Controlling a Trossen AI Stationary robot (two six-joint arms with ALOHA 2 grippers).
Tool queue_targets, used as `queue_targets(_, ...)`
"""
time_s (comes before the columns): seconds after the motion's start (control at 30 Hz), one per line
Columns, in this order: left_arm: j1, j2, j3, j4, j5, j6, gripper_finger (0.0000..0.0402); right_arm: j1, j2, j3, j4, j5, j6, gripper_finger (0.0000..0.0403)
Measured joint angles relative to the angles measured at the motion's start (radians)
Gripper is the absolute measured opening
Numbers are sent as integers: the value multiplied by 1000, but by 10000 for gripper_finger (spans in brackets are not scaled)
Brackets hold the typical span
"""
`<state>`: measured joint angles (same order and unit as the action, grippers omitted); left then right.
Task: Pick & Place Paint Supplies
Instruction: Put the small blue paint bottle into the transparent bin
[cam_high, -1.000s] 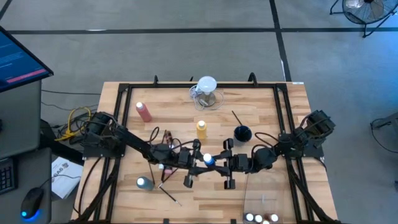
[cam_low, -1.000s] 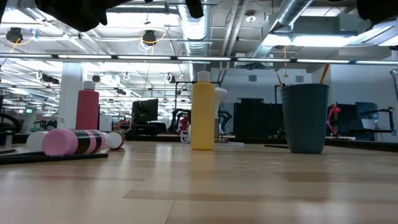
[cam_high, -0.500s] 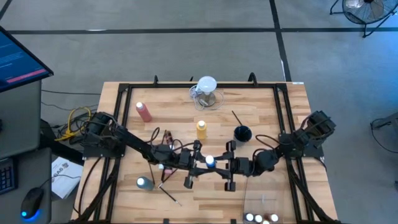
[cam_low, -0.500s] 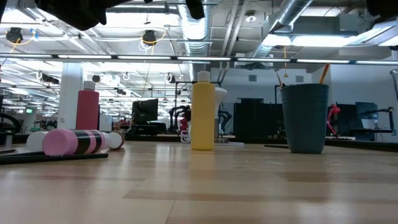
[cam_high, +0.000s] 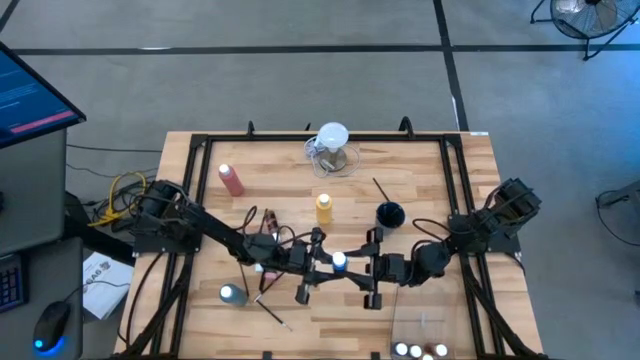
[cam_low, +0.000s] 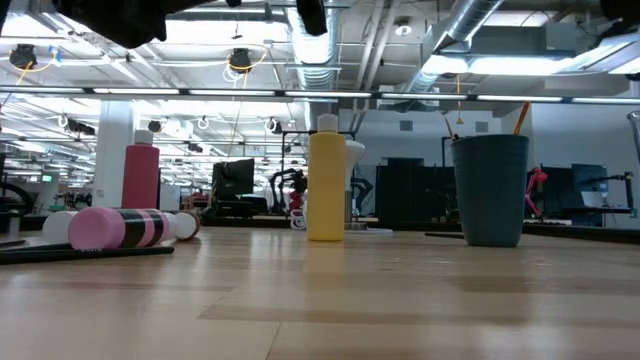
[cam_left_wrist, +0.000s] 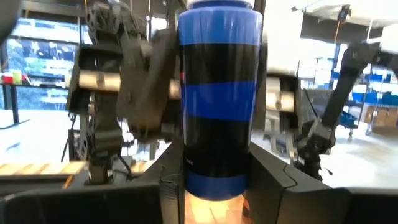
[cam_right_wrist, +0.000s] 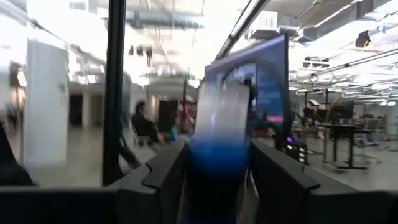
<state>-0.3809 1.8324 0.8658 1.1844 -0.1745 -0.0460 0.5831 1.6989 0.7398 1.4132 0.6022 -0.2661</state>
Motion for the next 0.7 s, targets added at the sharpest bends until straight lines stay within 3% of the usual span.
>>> queue_targets(0.3,0,4,-2,-8,-1,-1,88,4,-28,3,-52,51,59,239)
queue_targets(0.7,6,3,-1,-173,-1,-96,88,110,-333,4,-622,157,364,260)
